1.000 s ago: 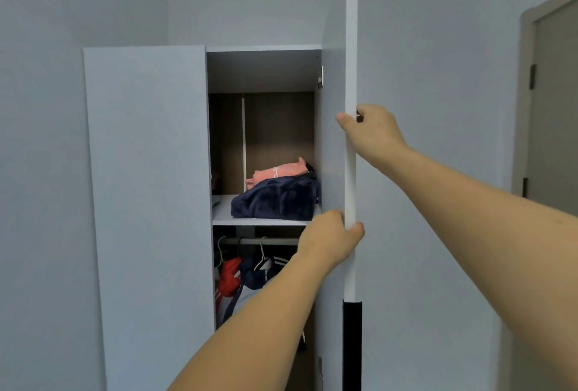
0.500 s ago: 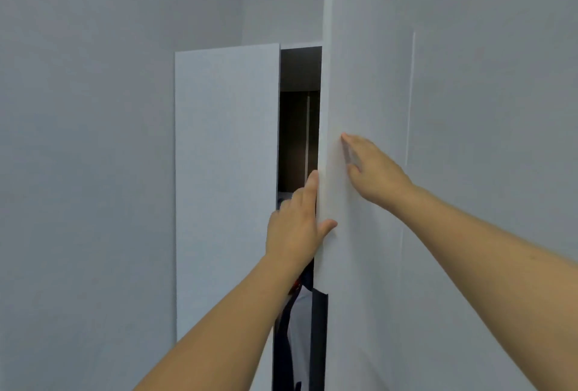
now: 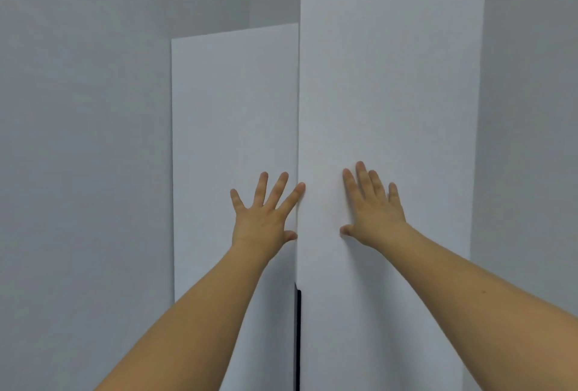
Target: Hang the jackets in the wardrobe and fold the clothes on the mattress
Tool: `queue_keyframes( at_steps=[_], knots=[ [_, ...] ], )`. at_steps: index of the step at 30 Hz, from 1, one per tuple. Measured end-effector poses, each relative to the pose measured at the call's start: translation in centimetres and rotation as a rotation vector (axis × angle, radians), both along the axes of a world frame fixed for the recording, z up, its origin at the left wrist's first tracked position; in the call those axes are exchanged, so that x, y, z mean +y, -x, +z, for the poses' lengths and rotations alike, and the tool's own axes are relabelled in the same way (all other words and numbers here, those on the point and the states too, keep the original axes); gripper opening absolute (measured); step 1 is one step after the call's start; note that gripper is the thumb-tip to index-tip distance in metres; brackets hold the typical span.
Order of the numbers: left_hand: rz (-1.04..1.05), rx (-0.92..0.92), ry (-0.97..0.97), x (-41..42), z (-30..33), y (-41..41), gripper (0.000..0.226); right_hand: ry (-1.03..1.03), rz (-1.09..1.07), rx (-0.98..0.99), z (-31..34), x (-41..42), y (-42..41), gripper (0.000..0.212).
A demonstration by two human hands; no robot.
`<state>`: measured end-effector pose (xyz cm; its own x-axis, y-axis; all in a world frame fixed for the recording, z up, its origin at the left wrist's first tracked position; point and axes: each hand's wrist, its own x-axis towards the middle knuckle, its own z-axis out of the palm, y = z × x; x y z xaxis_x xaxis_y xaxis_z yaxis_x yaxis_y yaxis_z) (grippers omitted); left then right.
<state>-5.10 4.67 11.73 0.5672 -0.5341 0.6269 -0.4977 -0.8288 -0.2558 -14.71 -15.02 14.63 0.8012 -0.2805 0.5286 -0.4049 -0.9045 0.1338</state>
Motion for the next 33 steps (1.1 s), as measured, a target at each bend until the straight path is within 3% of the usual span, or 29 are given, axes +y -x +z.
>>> queue_keyframes(
  at_steps=[5, 21, 33],
  knots=[
    [-0.072, 0.056, 0.030, -1.9, 0.2, -4.7, 0.084, 0.001, -0.019, -0.060, -1.2, -1.2, -4.1, 0.119],
    [-0.182, 0.119, 0.146, -7.2, -1.0, -13.7, 0.087, 0.080, -0.084, -0.119, -2.1, -4.7, -10.0, 0.111],
    [-0.209, -0.004, 0.137, -7.5, -1.0, -15.3, 0.091, 0.082, -0.072, -0.139, -2.4, -5.8, -11.0, 0.111]
  ],
)
